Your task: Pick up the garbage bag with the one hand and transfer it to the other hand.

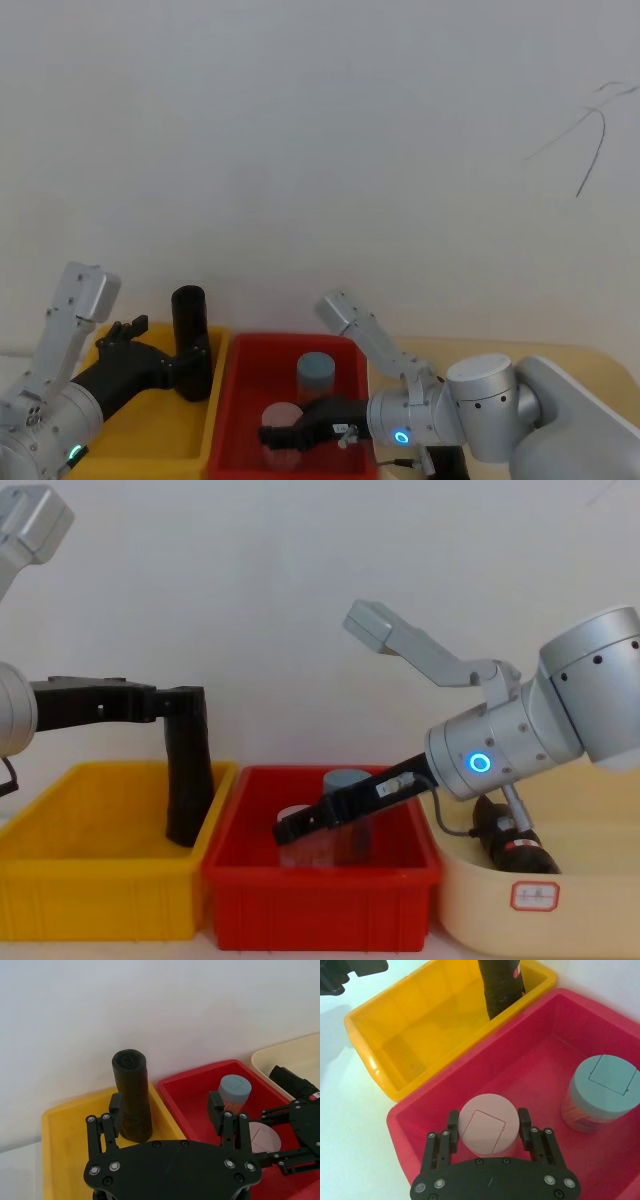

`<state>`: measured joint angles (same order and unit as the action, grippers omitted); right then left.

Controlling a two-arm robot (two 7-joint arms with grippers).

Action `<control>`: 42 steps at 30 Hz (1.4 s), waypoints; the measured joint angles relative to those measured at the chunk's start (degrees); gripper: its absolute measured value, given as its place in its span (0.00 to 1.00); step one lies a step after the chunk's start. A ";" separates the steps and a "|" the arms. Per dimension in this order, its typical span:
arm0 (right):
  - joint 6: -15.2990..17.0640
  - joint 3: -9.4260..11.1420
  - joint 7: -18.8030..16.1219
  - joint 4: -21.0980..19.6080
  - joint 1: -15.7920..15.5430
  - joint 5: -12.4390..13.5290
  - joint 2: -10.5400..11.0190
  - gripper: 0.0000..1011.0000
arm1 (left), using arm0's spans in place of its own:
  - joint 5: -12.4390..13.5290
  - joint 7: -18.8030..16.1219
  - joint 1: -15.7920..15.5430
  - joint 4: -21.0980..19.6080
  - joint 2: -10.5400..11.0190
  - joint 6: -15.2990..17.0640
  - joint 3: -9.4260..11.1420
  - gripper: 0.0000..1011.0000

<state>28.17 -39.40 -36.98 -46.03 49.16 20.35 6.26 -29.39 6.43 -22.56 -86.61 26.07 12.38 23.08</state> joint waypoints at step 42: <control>5.04 13.58 12.60 -30.75 -11.18 5.58 10.83 0.67 | 0.00 0.01 0.00 0.00 0.00 0.00 0.00 0.99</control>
<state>33.21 -25.82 -24.39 -76.78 37.97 25.94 17.08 -29.38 6.44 -22.56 -86.61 26.07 12.38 23.08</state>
